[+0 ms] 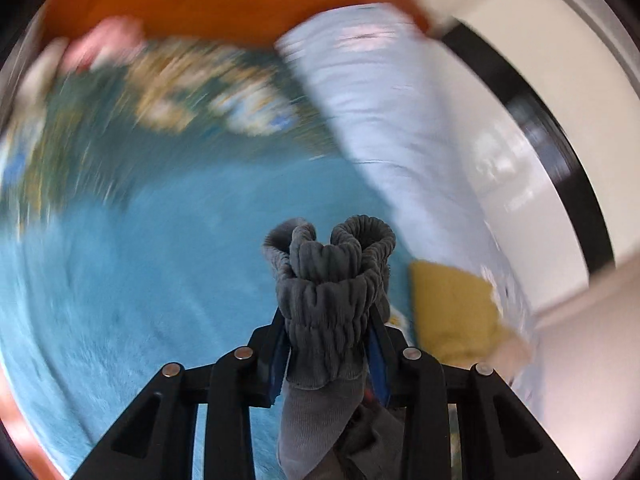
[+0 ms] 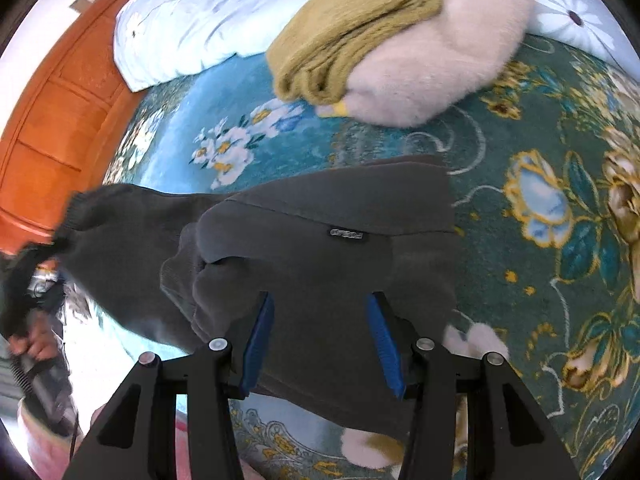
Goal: Fold clothes
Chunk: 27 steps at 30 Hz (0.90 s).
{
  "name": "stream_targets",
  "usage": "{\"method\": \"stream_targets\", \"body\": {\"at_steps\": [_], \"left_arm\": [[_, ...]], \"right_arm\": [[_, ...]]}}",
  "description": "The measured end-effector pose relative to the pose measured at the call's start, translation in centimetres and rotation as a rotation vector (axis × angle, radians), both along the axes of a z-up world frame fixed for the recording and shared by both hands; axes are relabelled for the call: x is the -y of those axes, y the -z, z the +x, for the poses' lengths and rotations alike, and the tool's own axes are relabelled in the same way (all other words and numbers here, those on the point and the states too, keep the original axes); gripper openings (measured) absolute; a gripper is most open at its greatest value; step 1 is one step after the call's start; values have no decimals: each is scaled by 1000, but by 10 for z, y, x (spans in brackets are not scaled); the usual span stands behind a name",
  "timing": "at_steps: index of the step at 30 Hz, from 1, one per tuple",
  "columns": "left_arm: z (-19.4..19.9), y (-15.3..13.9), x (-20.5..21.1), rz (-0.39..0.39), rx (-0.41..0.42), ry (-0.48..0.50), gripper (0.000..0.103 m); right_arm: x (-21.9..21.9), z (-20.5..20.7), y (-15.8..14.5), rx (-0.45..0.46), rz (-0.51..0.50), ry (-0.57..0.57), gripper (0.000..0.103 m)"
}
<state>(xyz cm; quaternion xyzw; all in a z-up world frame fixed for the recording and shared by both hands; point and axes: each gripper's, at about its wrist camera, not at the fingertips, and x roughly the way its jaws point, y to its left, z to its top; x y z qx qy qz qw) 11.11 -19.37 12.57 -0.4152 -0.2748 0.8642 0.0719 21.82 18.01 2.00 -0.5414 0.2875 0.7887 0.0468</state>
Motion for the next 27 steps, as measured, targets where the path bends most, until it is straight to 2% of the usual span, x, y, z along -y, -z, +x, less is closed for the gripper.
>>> {"method": "stream_targets", "body": {"at_steps": [3,6,10,15,17,20,24,27], "left_arm": [[25,-41,-62,-174,-119,121,36],[39,-56,-135,-370,-192,237,36],[67,-38,-224,-589,-216,374,36],[107,0,-296,-817,-238,526,36],[119,10,-314,-896,-242,549,37],[127,14,-327,-944,-234,551,39],[118,17,-332,-918,-197,543,49],[120,22,-337,-922,-171,558,51]], "right_arm": [[-14,9,-2,-10,-13,41,50],[-29,19,-5,-27,-26,87,50],[-50,34,-7,-38,-37,146,50],[-71,51,-4,-26,-23,186,50],[-79,57,1,-16,-30,206,50],[-89,64,9,-2,-50,237,50],[-96,68,16,12,-68,252,50],[-98,68,17,10,-73,251,50]]}}
